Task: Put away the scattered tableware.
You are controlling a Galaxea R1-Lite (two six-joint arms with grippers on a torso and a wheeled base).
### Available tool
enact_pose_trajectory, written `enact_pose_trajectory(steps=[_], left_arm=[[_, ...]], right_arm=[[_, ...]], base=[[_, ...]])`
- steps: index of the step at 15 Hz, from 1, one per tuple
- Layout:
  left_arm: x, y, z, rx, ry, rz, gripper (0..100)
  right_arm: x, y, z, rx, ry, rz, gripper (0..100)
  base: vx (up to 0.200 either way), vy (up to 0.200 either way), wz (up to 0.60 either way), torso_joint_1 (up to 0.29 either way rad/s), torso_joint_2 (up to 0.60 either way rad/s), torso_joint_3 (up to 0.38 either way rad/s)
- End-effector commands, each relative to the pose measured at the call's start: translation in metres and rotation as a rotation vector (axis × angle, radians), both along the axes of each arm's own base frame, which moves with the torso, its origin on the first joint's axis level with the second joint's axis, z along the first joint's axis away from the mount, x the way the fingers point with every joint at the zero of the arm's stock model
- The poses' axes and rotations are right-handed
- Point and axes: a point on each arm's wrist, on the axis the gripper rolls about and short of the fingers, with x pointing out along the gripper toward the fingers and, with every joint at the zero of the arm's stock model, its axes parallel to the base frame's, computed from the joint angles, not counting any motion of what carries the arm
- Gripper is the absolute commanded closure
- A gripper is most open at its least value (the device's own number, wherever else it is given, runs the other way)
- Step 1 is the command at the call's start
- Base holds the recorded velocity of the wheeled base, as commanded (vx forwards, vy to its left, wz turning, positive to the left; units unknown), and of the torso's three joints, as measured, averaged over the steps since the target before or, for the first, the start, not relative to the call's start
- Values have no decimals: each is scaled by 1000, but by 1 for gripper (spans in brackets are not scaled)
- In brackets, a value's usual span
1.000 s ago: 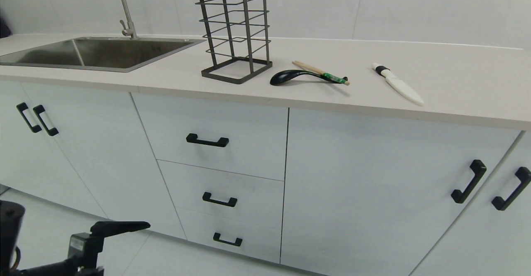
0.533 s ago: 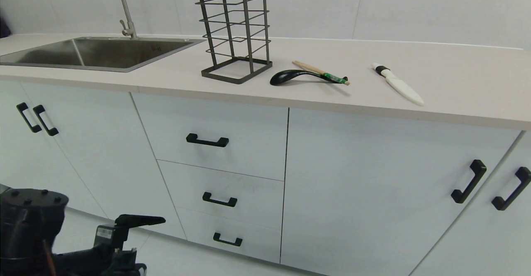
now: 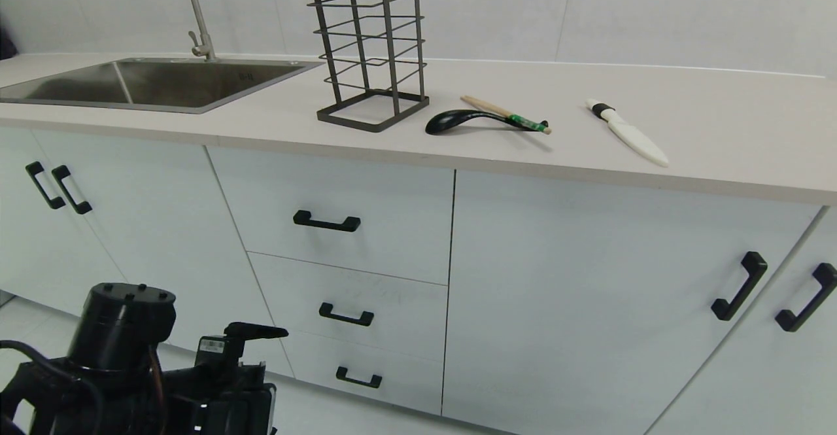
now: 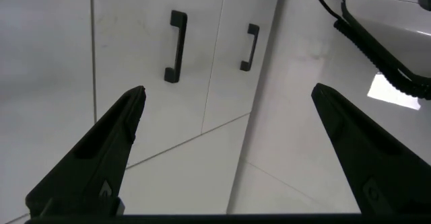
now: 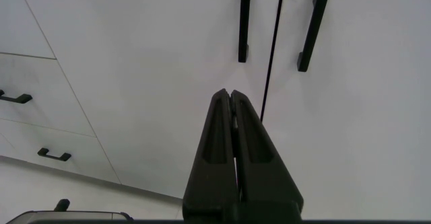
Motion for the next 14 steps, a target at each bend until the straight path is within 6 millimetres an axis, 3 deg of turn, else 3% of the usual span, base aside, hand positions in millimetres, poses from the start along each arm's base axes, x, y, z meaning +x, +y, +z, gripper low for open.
enact_pose_trajectory(steps=[1, 5, 7, 11, 14], left_arm=[[7, 7, -6, 11, 28, 48, 0], [22, 4, -12, 17, 50, 54, 0], [42, -1, -26, 13, 41, 55, 0], [63, -9, -57, 19, 51, 49, 0], [74, -13, -68, 9, 23, 49, 0]], right_arm=[[0, 0, 0, 1, 2, -1, 100], [0, 0, 0, 1, 2, -1, 100], [0, 0, 0, 1, 2, 1, 100], [0, 0, 0, 1, 1, -1, 100], [0, 0, 0, -1, 1, 1, 100]], base=[[0, 0, 0, 0, 0, 0], [0, 0, 0, 0, 0, 0], [0, 0, 0, 0, 0, 0], [0, 0, 0, 0, 0, 0], [0, 0, 0, 0, 0, 0]])
